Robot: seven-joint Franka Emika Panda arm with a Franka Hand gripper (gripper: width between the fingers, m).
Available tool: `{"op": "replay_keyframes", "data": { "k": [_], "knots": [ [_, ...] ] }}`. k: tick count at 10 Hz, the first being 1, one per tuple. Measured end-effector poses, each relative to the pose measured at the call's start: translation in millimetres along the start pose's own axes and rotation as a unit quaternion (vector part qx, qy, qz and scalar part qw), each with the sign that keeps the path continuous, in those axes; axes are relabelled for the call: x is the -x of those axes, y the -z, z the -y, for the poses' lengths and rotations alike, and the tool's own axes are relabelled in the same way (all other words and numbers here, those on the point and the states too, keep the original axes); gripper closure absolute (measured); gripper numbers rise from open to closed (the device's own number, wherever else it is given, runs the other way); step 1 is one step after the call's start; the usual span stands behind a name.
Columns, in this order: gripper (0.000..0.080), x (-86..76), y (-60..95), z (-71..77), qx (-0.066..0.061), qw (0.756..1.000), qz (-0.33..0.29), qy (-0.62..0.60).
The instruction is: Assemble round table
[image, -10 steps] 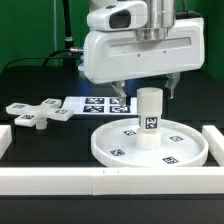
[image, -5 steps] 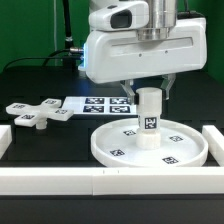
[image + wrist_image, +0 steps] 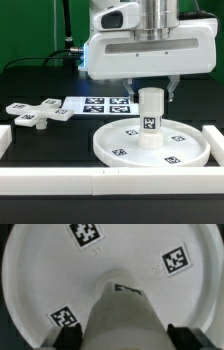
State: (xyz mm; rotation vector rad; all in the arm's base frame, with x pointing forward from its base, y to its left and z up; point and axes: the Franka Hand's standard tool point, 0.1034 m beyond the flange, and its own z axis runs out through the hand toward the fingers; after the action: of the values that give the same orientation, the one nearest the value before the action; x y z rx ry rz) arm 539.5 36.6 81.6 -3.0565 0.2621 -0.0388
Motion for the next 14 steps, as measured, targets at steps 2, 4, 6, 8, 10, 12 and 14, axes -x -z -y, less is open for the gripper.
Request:
{"op": "replay_keyframes", "data": {
  "k": [2,4,6,8,10,12,14],
  "knots": [
    [0.0393,0.5,-0.4,0.5,-0.007,0.989,0.003,-0.146],
    [0.0393,0.4,-0.7,1.0,-0.016,0.967,0.007,-0.254],
    [0.0393,-1.5,-1.2,2.2,-0.018,0.939,0.012,-0.342],
    [0.0392,-1.5,-1.3,3.3,-0.019,0.928,0.012,-0.371],
    [0.0228,-1.3,-1.4,3.8,-0.019,0.940,0.012,-0.340],
    [0.0166,-1.1,-1.2,5.8,-0.020,0.953,0.011,-0.301],
    [0.0151,-0.9,-1.6,5.4,-0.021,0.975,0.010,-0.223]
  ]
}}
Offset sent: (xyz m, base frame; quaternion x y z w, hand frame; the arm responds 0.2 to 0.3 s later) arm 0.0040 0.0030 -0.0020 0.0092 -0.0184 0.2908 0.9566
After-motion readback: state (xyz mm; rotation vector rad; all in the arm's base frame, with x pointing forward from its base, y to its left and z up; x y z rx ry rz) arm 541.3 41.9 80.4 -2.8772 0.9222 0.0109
